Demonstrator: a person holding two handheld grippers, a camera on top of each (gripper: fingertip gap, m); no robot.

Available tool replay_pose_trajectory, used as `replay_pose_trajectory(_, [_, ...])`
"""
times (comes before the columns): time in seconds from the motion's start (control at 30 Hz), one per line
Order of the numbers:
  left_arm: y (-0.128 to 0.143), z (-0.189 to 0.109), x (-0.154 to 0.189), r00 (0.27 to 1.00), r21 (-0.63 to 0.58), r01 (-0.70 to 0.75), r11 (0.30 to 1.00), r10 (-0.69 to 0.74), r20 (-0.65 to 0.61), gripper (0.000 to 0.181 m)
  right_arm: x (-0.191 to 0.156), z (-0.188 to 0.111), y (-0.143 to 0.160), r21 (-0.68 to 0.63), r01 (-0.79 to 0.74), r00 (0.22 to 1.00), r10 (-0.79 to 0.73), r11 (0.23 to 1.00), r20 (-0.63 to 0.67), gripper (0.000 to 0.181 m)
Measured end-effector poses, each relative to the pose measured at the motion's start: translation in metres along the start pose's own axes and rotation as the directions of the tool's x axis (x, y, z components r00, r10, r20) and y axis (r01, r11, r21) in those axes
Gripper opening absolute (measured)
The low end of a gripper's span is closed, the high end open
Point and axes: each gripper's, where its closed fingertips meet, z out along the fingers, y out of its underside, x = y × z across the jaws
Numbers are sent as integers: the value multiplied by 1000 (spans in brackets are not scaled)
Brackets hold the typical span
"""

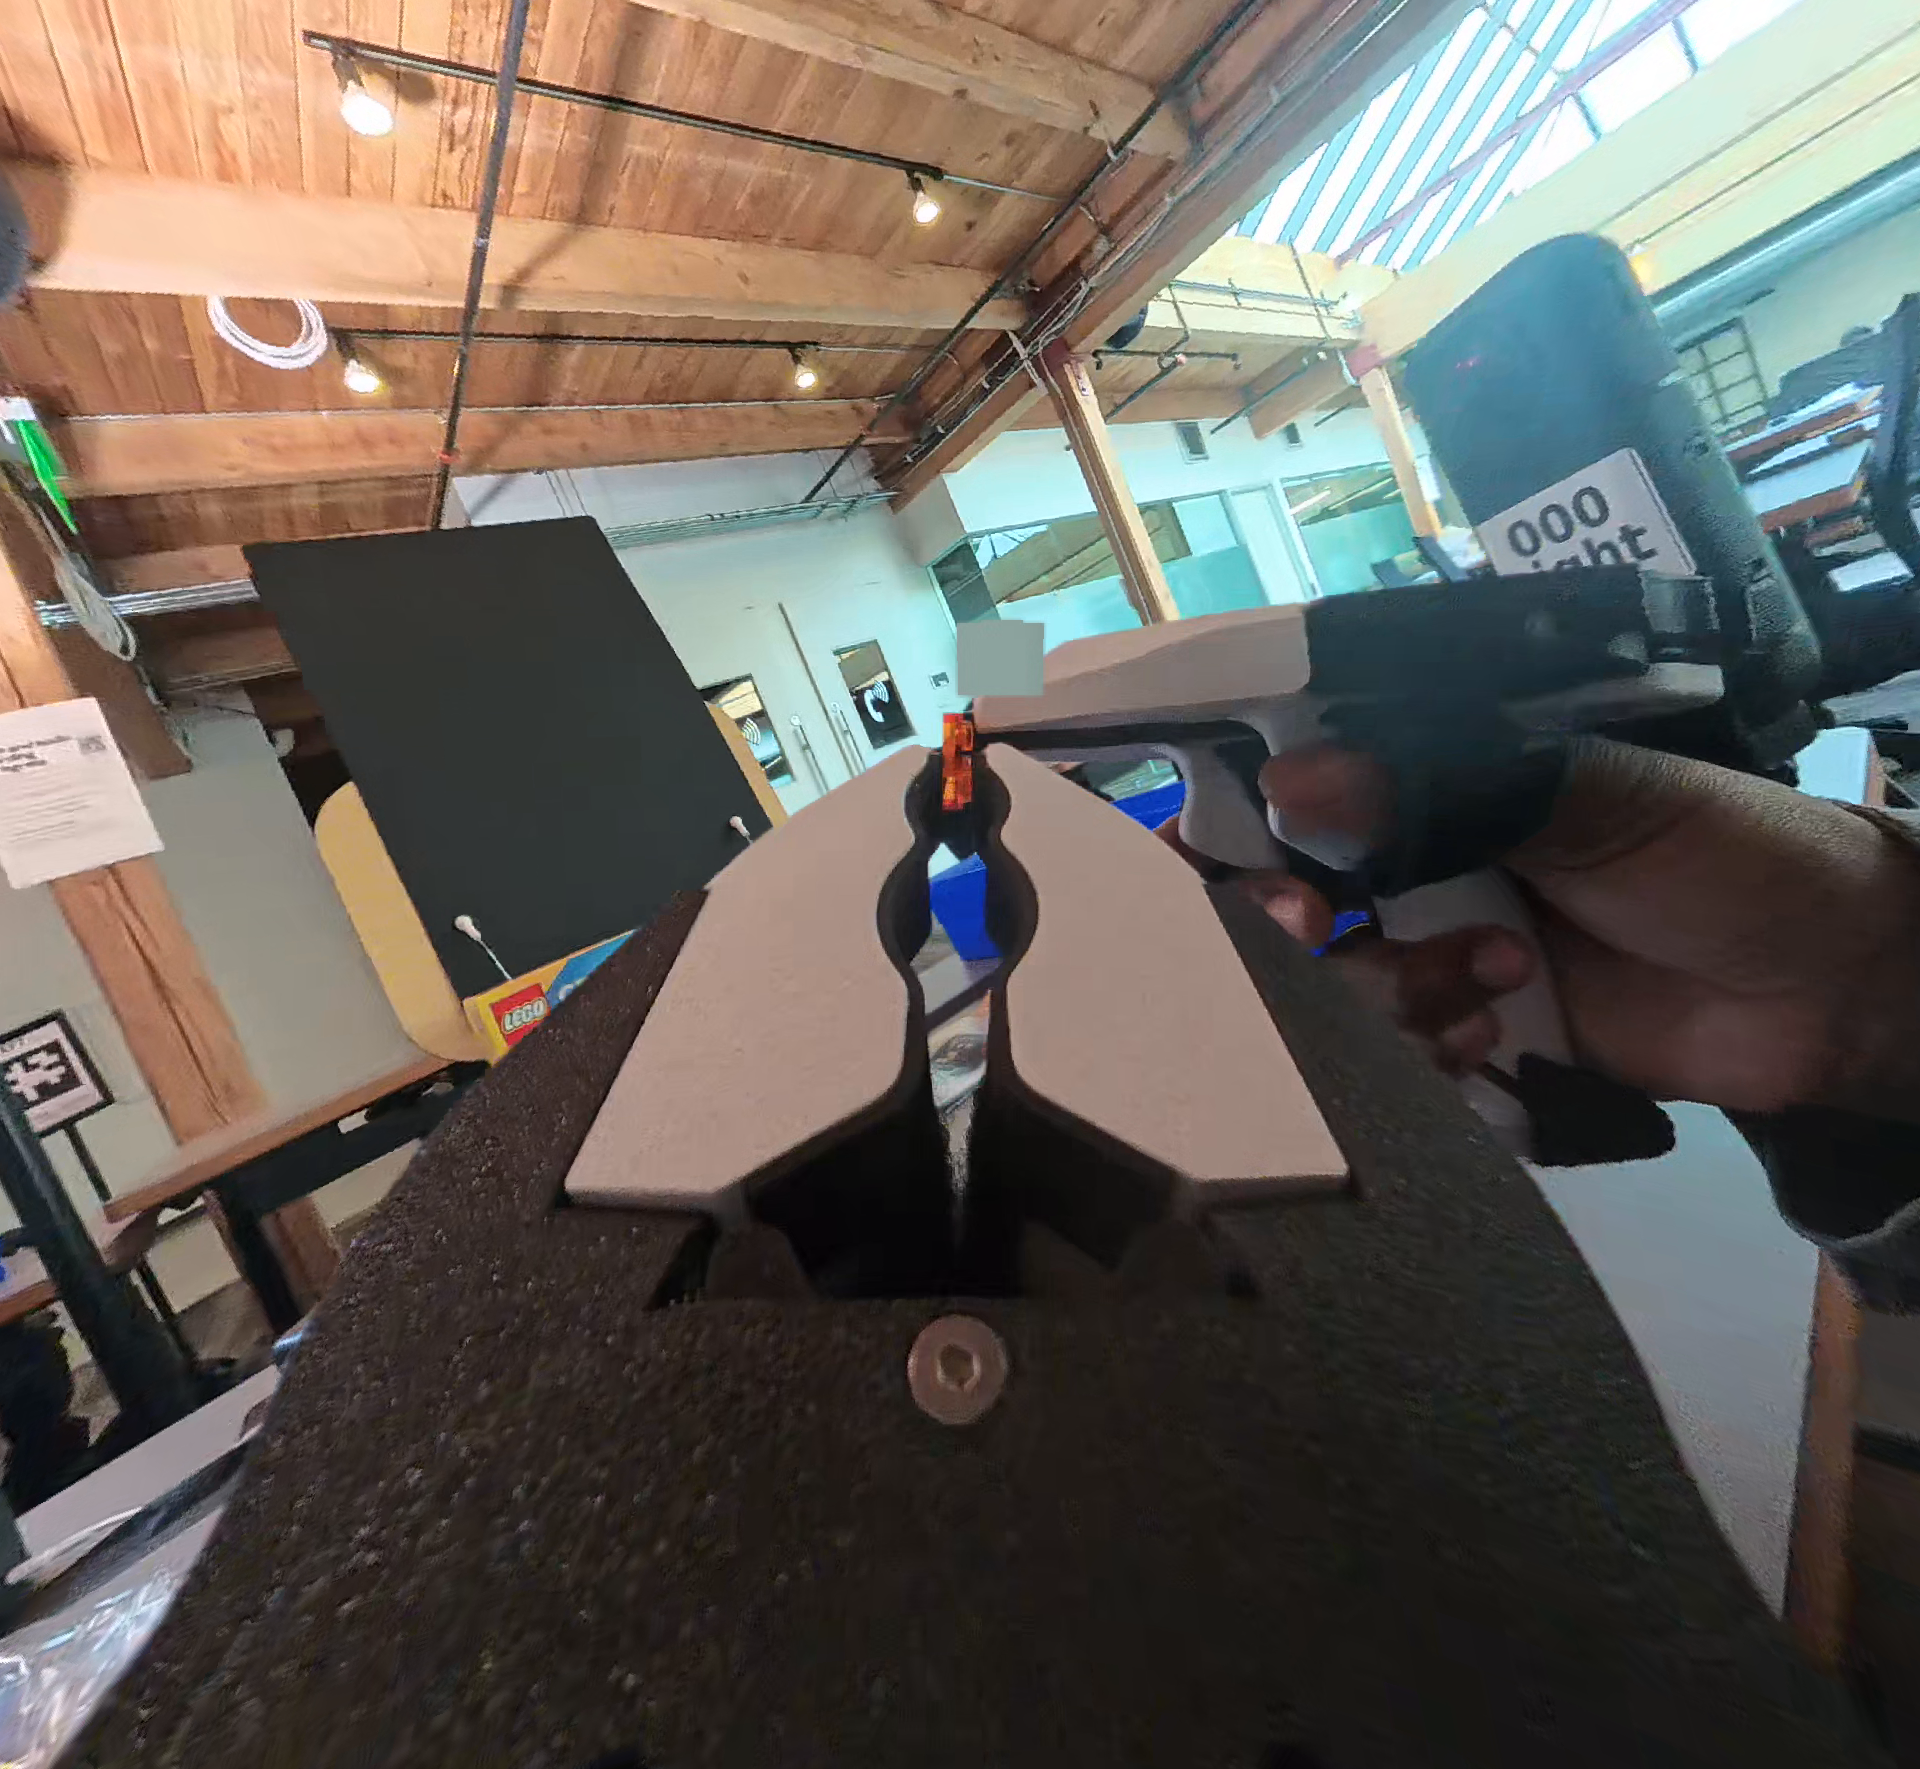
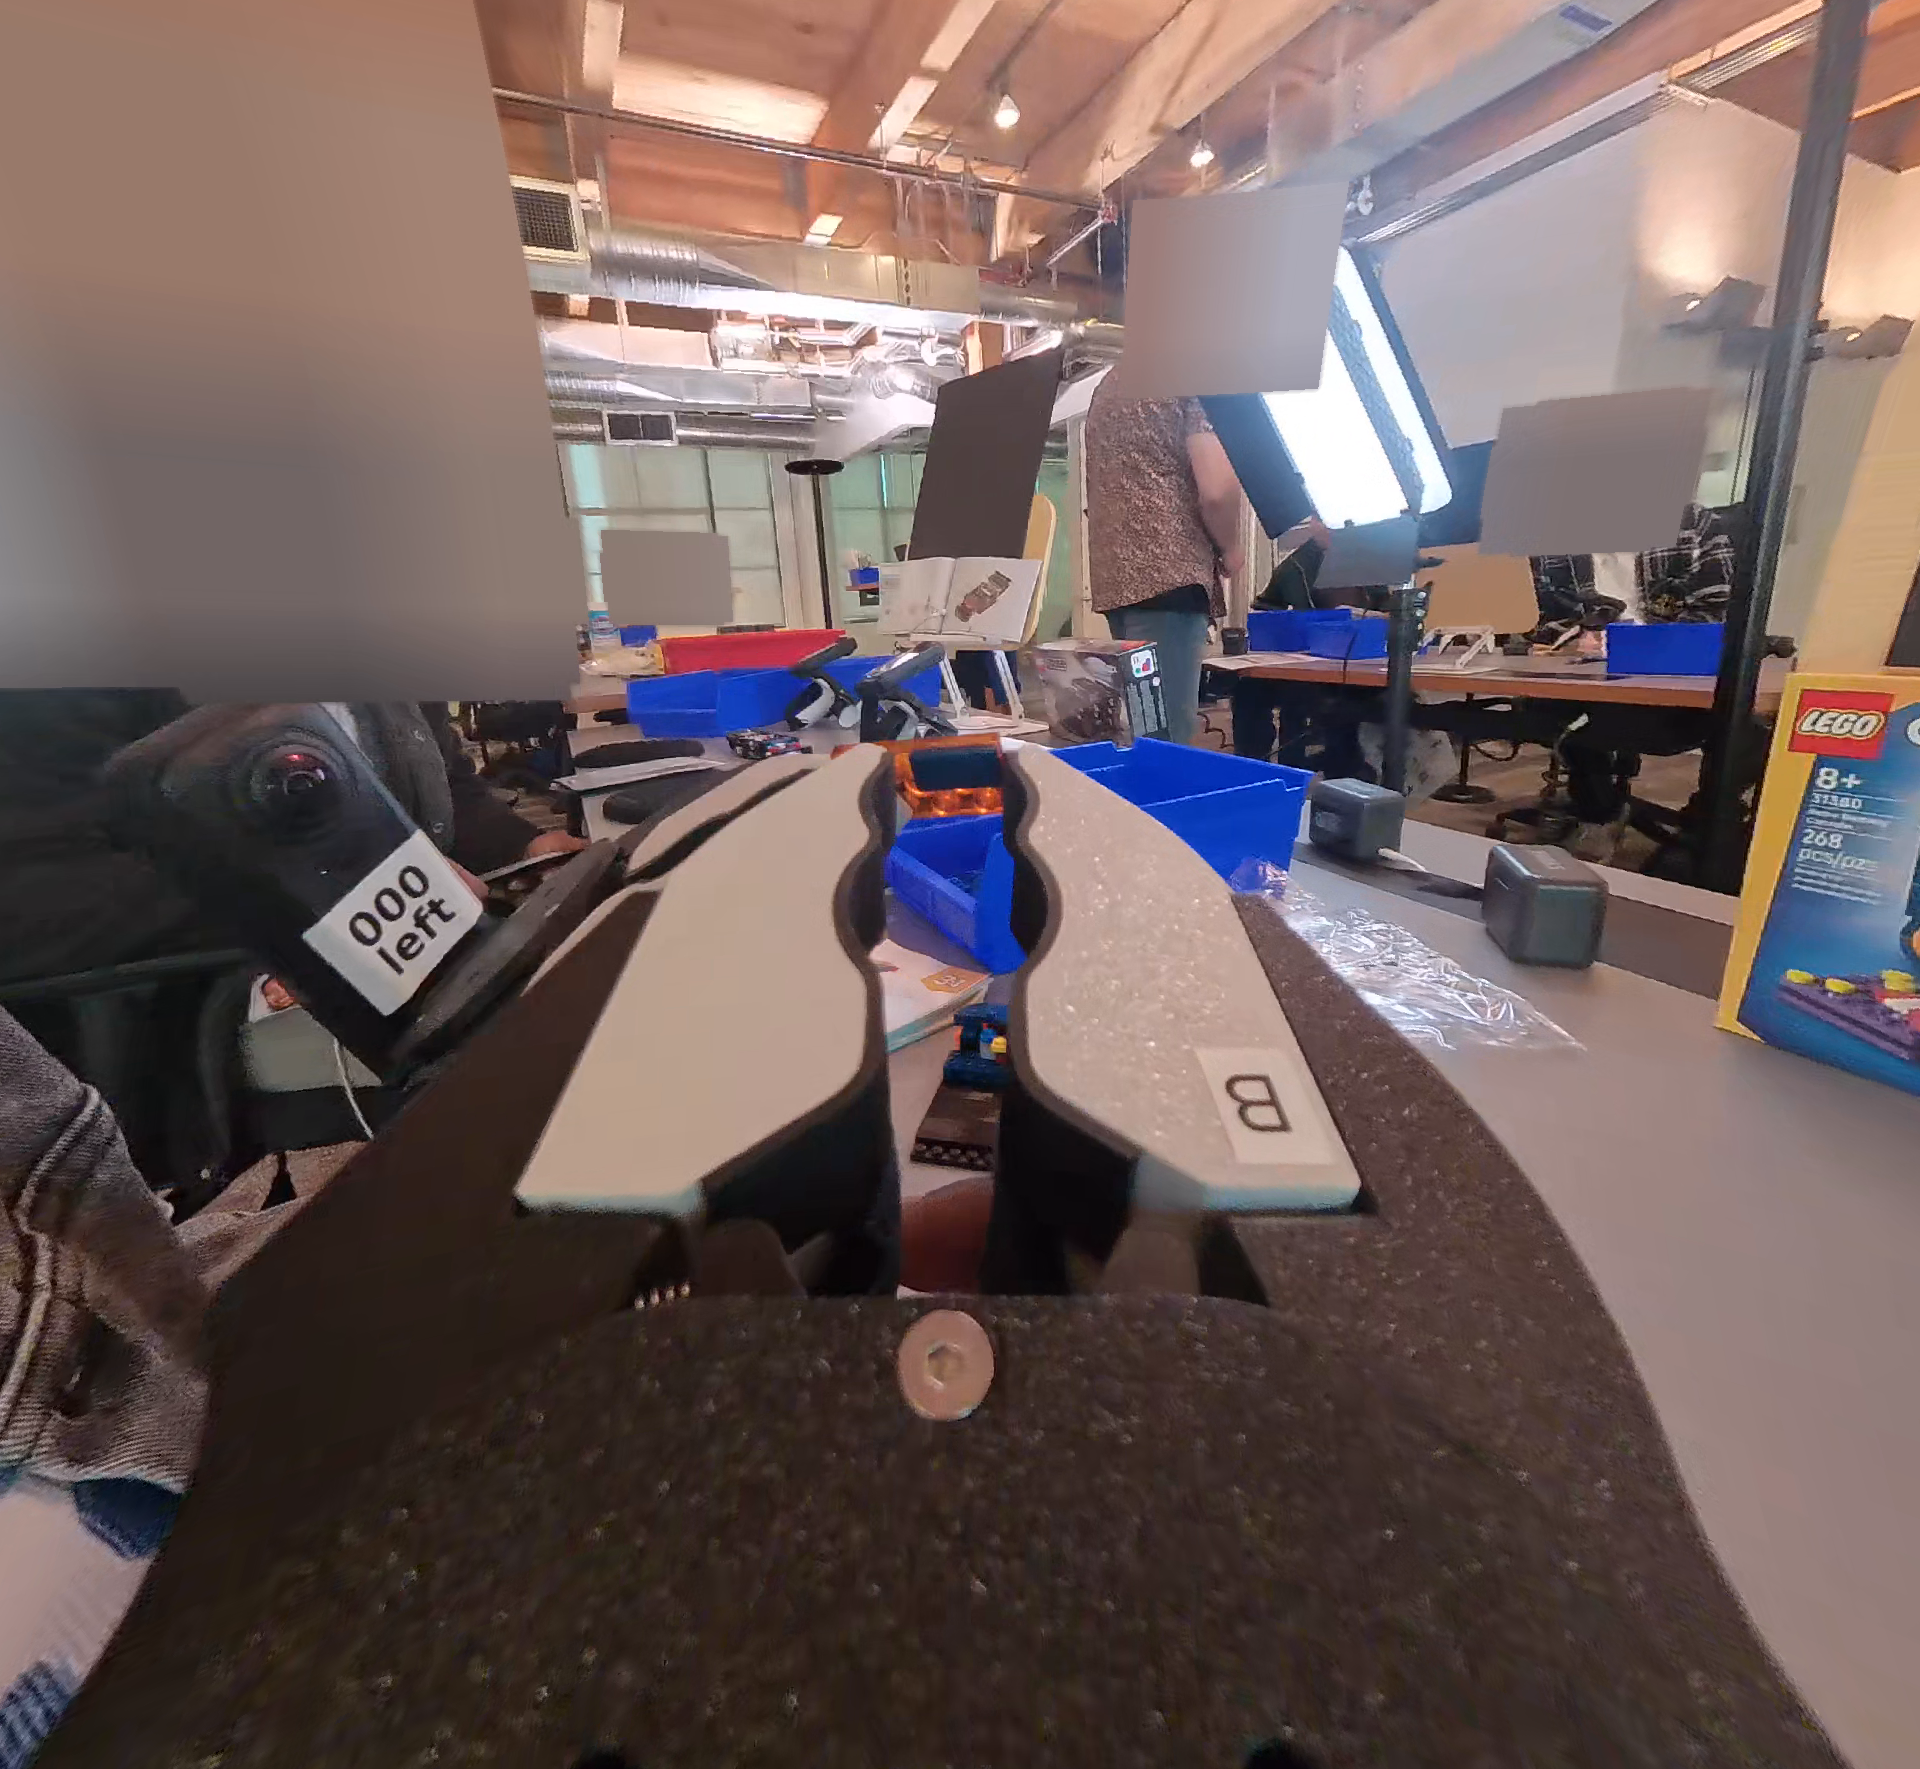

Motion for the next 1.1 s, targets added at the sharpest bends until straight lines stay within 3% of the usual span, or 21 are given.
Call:
replay_pose_trajectory(0.2, [5, 1, 1, 998, -38, -59, 998, 59, 3, 4, 5, -2, 5, -31, 108, 992, -110, 994, -66, 15])
replay_pose_trajectory(0.3, [9, 2, 2, 997, -88, -71, 994, 73, 15, 4, 4, -6, 6, -50, 237, 962, -242, 970, -129, 15])
replay_pose_trajectory(0.37, [12, 3, 0, 996, -122, -66, 990, 72, 44, 4, 2, -10, 3, -90, 423, 879, -433, 901, -198, 15])
replay_pose_trajectory(0.43, [16, 4, -7, 994, -162, -47, 986, 62, 93, 4, -10, -11, 3, -161, 641, 718, -661, 750, -218, 11])
replay_pose_trajectory(0.47, [15, 4, -9, 995, -153, 0, 988, 15, 96, 4, -18, -9, 2, -149, 690, 675, -705, 708, -217, 0])
replay_pose_trajectory(0.6, [20, 0, -22, 980, -136, 169, 976, -152, 127, 4, -1, -8, 8, -146, 541, 804, -560, 828, -200, 0])
replay_pose_trajectory(0.7, [62, 7, -50, 896, -117, 367, 923, -317, 311, 4, 35, -6, 32, -192, 343, 869, -388, 920, -307, 0])
replay_pose_trajectory(0.73, [73, 13, -54, 889, -91, 354, 931, -305, 340, 4, 48, -5, 46, -195, 309, 863, -361, 931, -354, 0])
replay_pose_trajectory(0.8, [35, 8, -63, 935, 3, 126, 992, -120, 333, 4, 51, -17, 52, -281, 369, 844, -446, 886, -298, 0])
replay_pose_trajectory(0.83, [21, -1, -70, 933, 30, 9, 1000, -19, 359, 4, 57, -31, 43, -307, 459, 791, -541, 834, -287, 0])
replay_pose_trajectory(0.87, [16, -7, -75, 933, 51, -5, 999, -14, 360, 4, 63, -43, 34, -301, 501, 769, -577, 811, -275, 0])
replay_pose_trajectory(1.0, [30, -29, -95, 916, 17, 70, 997, -71, 395, 4, 57, -59, 11, -88, 271, 946, -282, 958, -157, 0])
replay_pose_trajectory(1.1, [19, -44, -103, 899, 69, 57, 996, -81, 431, 4, 48, -60, -10, 111, 181, 978, -167, 977, -128, 4])
